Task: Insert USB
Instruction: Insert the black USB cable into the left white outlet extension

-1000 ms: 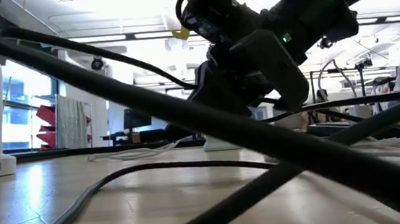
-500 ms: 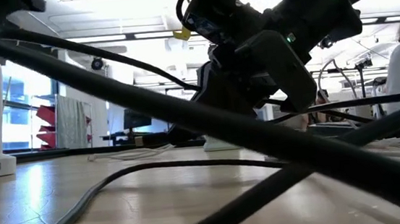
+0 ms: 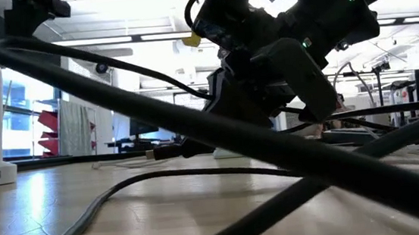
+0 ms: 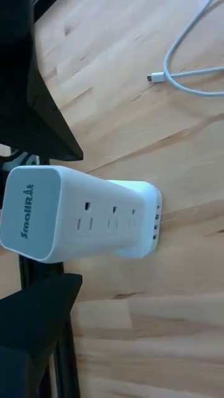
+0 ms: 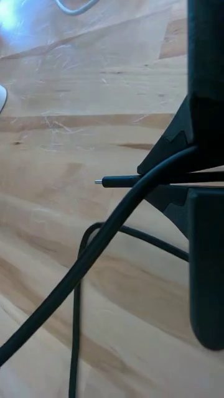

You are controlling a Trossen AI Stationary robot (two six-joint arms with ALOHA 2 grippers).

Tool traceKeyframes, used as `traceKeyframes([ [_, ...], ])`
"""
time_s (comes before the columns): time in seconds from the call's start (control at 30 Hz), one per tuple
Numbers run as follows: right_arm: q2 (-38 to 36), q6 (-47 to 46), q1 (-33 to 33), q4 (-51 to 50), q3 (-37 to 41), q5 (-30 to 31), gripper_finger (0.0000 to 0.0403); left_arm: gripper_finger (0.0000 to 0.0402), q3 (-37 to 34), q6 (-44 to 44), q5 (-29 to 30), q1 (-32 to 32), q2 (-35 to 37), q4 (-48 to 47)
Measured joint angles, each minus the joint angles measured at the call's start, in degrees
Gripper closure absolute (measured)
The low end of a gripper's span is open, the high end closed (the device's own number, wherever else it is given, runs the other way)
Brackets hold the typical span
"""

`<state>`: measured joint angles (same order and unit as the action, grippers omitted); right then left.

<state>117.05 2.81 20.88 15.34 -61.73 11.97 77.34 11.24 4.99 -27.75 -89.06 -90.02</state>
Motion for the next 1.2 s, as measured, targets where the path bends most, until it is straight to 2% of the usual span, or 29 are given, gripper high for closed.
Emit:
traceKeyframes([
  [0.4, 0.0, 0.0, 0.0, -0.1, 0.0, -0.5, 0.0403, 0.0112, 0.0, -7.4, 0.8, 0.0, 0.1, 0.0],
  [0.63, 0.0, 0.0, 0.0, -0.1, 0.0, -1.4, 0.0403, 0.0112, -4.8, -3.9, -1.0, -0.5, 2.8, 0.0],
  [0.8, 0.0, 0.1, 0.0, -0.1, 0.0, -1.4, 0.0403, 0.0112, -4.9, -3.9, 1.6, -1.3, 3.7, 0.1],
  [1.2, 0.0, 0.2, 0.0, -0.1, 0.0, -1.4, 0.0403, 0.0112, -4.9, -3.9, 0.1, -4.3, 4.0, -0.1],
])
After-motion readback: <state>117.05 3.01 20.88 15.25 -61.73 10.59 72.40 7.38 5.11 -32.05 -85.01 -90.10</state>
